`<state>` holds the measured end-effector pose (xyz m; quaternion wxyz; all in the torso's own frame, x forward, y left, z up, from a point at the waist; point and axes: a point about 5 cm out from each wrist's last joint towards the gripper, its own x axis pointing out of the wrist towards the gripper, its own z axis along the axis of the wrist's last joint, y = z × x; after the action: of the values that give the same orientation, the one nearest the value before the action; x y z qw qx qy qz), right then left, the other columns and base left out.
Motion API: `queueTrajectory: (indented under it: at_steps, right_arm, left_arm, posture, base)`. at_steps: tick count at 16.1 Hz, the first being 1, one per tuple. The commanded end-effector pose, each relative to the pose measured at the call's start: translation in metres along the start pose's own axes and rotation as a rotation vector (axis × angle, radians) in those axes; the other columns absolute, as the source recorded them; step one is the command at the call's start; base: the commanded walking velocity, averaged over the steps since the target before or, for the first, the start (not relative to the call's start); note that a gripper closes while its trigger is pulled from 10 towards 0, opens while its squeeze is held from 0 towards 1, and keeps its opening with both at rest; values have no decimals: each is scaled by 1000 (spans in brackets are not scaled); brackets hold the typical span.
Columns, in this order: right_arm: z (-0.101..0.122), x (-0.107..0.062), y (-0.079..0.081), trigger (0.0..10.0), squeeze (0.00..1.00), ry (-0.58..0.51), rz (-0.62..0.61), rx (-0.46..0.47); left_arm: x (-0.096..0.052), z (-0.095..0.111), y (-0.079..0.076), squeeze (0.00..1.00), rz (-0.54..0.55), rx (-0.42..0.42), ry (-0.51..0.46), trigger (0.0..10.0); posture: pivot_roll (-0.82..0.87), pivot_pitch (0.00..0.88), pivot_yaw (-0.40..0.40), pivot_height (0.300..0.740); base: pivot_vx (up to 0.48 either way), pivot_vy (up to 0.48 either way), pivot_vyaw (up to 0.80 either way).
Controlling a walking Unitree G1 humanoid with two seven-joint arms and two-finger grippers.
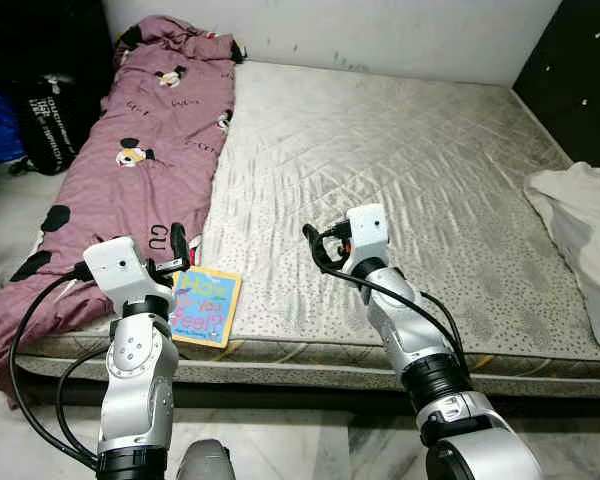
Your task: Clean up the room
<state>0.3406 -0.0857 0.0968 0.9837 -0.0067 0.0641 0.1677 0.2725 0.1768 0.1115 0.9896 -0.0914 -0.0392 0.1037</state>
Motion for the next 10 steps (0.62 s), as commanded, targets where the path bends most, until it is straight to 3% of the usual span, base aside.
queueTrajectory:
  at_steps: [1,4,6,10]
  right_arm:
    - [1,2,-4,10000,0,16,-10,14]
    - [2,2,-4,10000,0,11,-11,10]
    - [2,2,-4,10000,0,10,-10,8]
    - [2,2,-4,10000,0,10,-8,5]
  left_arm:
    - [1,-1,-4,0,-15,-4,8,10000]
    - [1,-1,-5,0,-17,-9,11,10000]
    - [0,0,-6,0,-33,-18,1,10000]
    - [0,0,-7,0,-44,-27,-2,10000]
  posture:
    - [107,8,-84,740]
    - [102,12,-84,740]
    - [102,13,-84,740]
    - [102,13,-84,740]
  base:
    - [0,0,-800]
    - [0,0,-677]
    - [0,0,0]
    - [336,0,0]
